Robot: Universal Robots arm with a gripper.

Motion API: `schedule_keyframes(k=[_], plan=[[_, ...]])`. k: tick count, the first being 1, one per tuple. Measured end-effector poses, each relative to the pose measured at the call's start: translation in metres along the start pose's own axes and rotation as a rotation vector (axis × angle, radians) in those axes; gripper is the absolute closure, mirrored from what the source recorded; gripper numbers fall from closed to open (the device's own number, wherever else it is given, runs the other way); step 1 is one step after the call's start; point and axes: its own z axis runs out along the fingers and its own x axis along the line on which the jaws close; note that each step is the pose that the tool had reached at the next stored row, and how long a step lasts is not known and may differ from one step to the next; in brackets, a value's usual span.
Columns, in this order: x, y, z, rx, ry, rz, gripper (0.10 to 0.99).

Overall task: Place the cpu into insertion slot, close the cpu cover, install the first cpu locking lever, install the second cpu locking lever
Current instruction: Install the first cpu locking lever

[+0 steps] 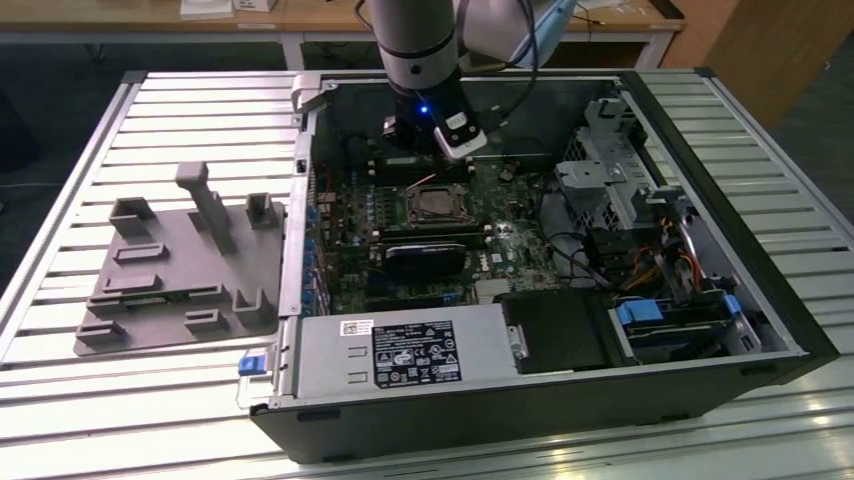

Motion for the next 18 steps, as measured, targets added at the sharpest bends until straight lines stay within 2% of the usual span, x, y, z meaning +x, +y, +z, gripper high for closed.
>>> schedule_keyframes(k=[6,10,13,16,18], plan=[[0.0011,0.0041,0.0023,0.007,-0.0009,-0.001,0.984],[0.0014,0.004,0.004,0.008,-0.0026,0.0,0.984],[0.0019,0.0036,0.0063,0.008,-0.0085,0.0,0.984],[0.0021,0.0035,0.0078,0.01,-0.0195,-0.001,0.984],[0.0023,0.0039,0.0084,0.012,-0.0235,-0.002,0.984]])
